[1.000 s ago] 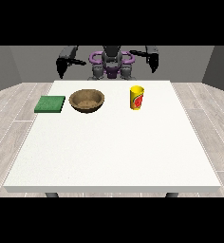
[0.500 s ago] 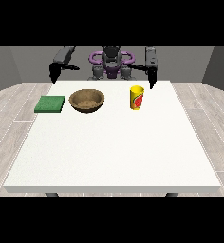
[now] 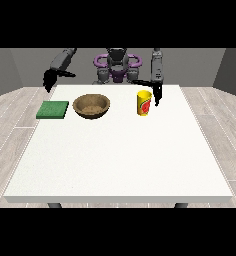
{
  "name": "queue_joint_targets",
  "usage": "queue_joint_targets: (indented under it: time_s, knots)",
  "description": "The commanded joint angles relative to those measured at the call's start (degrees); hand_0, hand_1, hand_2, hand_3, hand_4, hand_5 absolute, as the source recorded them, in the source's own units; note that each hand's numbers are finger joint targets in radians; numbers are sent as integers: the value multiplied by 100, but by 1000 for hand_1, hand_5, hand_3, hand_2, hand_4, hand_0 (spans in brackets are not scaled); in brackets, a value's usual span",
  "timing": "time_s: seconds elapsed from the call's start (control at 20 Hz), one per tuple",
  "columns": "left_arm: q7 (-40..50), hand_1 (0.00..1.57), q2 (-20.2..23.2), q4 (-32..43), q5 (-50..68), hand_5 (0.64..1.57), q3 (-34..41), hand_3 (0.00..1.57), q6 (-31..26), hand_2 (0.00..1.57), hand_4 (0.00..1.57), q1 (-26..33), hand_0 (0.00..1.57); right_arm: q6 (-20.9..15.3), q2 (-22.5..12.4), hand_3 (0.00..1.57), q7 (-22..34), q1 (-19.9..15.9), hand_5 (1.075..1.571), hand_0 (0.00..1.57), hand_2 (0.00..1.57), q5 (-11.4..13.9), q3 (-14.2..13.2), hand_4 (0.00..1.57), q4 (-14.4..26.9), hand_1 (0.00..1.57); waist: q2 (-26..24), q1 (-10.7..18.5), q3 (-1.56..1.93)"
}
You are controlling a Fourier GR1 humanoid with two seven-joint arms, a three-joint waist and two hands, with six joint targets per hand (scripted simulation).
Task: Pick the cup and pour the ball into the bowl, then pick the bowl and place it on the pad
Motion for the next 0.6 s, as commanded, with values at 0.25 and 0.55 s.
queue_joint_targets:
  time_s: [0.25,0.55]
  knots:
    - [-1118,0,254,1591,129,1219,487,0,-75,0,0,-648,0,206,-213,0,-141,-257,1559,0,0,-59,-66,0,152,0,281,-177,-2]
    - [-1164,1305,238,1588,-1137,1515,104,1571,1984,1571,811,-520,1305,488,-351,0,-87,-437,1558,0,0,-246,-112,0,191,0,416,-581,3]
